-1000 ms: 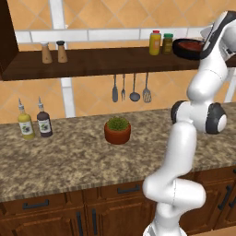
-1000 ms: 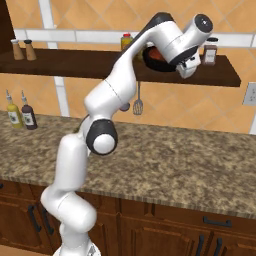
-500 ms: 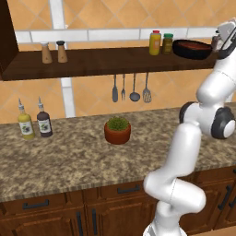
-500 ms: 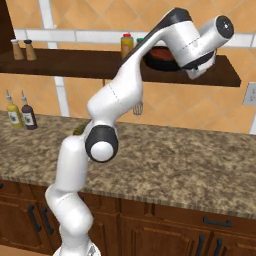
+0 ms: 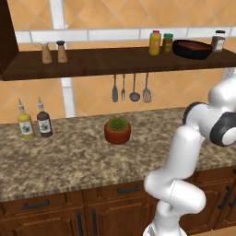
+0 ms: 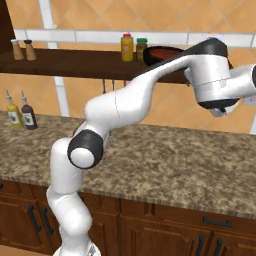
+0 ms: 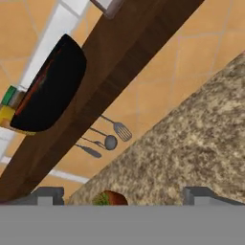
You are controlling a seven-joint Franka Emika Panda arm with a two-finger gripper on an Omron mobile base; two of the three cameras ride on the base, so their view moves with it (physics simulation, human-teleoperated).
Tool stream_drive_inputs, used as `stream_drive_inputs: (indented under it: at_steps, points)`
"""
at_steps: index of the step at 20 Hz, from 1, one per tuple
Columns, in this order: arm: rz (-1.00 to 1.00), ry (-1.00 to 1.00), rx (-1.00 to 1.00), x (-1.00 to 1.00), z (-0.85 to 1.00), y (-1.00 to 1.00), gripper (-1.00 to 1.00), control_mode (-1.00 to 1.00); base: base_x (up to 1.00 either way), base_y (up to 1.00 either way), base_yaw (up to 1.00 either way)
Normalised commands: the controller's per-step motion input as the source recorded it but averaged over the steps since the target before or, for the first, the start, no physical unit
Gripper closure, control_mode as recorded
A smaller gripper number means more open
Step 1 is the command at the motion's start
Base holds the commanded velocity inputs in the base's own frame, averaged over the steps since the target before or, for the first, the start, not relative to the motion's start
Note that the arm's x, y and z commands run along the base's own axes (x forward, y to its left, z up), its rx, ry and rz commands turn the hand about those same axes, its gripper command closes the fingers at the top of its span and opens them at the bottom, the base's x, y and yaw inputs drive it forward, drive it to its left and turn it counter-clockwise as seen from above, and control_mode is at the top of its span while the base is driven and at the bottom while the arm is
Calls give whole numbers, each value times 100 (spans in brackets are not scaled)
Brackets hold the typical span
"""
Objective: Pick up the bowls on the counter and stack them on top of one another in the open cabinet. Place the smaller bowl on top of the larger bowl.
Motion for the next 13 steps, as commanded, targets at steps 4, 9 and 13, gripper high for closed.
stream_drive_inputs:
  at_steps: [4, 9, 13]
  points:
    - [-1, -21, -8, -91, -100, -12, -100, -100, 0, 0, 0]
    - [-9, -16, 10, -6, -81, 75, -100, -100, 0, 0, 0]
    - [-6, -1, 5, 8, -55, 100, -100, -100, 0, 0, 0]
